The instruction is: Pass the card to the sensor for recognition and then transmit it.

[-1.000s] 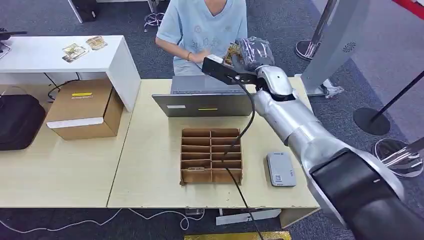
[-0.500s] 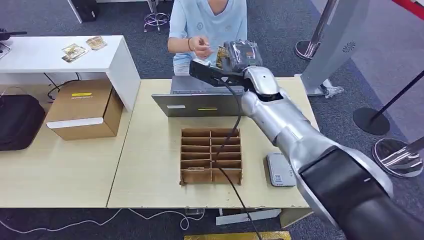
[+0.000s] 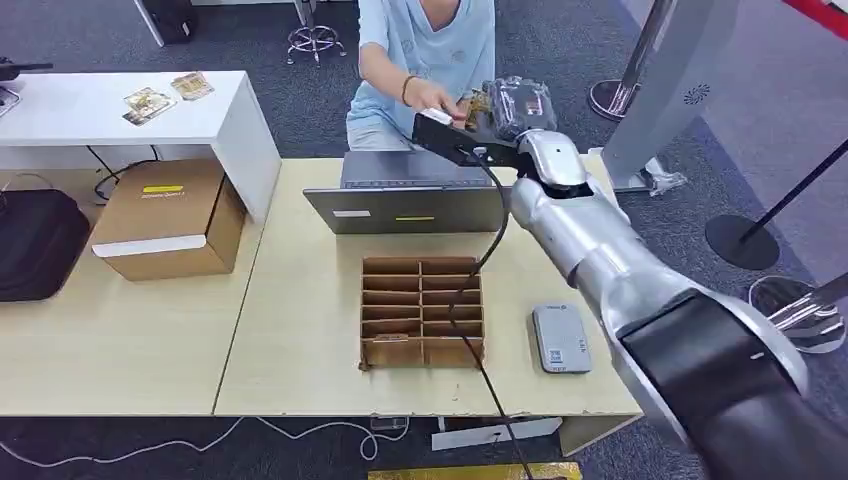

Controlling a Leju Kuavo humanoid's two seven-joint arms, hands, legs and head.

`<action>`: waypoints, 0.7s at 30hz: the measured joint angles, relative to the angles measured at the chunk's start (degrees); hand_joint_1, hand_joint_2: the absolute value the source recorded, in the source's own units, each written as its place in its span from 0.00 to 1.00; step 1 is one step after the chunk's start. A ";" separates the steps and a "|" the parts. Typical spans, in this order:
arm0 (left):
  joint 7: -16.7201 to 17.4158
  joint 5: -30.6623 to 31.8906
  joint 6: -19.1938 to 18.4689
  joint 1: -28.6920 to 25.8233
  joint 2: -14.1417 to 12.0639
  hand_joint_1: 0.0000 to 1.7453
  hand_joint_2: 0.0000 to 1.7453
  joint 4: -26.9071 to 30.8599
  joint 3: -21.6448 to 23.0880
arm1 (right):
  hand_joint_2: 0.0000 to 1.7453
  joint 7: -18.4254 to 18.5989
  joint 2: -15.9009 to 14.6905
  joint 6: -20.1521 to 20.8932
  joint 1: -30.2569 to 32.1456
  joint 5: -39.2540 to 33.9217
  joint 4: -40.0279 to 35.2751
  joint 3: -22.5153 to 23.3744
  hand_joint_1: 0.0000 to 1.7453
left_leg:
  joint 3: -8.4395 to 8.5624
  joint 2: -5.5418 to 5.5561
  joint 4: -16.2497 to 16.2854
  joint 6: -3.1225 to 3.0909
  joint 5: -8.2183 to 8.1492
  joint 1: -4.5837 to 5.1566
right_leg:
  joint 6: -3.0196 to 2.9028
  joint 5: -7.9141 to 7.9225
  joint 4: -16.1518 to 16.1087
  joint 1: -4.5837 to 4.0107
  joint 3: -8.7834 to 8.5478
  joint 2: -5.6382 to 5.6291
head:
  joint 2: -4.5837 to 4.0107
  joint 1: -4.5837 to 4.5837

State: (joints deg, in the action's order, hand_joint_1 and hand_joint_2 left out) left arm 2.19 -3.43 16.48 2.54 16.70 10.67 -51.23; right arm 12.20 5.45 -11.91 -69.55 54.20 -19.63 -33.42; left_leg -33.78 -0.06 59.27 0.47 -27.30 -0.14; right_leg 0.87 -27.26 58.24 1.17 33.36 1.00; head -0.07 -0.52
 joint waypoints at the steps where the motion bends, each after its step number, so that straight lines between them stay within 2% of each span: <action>1: -0.51 -0.57 -0.24 0.05 0.02 0.00 0.00 0.00 -0.75 | 1.00 0.07 -0.35 -0.02 0.09 0.24 -0.02 0.29 1.00 | 0.00 0.00 0.00 0.00 0.00 0.00 | 0.00 0.00 0.00 0.00 0.00 0.01 | 0.00 0.00; 8: -1.47 -1.45 -0.48 0.41 0.15 0.00 0.00 0.02 -3.37 | 1.00 -0.13 -1.82 -0.26 0.70 1.09 -0.26 1.82 1.00 | 0.00 -0.02 0.00 0.00 0.00 -0.01 | -0.01 0.00 0.01 -0.01 0.02 -0.04 | 0.00 0.00; 21: -0.24 1.19 0.13 0.61 0.31 0.00 0.00 0.02 -3.42 | 1.00 -0.89 -2.23 -0.09 0.90 2.32 -0.92 3.19 1.00 | -0.02 -0.02 -0.01 0.00 0.00 -0.01 | -0.01 0.00 0.02 -0.02 0.01 -0.03 | 0.00 -0.02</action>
State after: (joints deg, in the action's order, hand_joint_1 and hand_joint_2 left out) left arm 1.95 -2.23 16.61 3.15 17.00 10.69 -54.64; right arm 11.30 3.21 -12.00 -68.66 56.52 -20.55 -30.23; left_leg -33.81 -0.08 59.27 0.47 -27.30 -0.15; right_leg 0.86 -27.26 58.26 1.15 33.37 0.97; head -0.07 -0.55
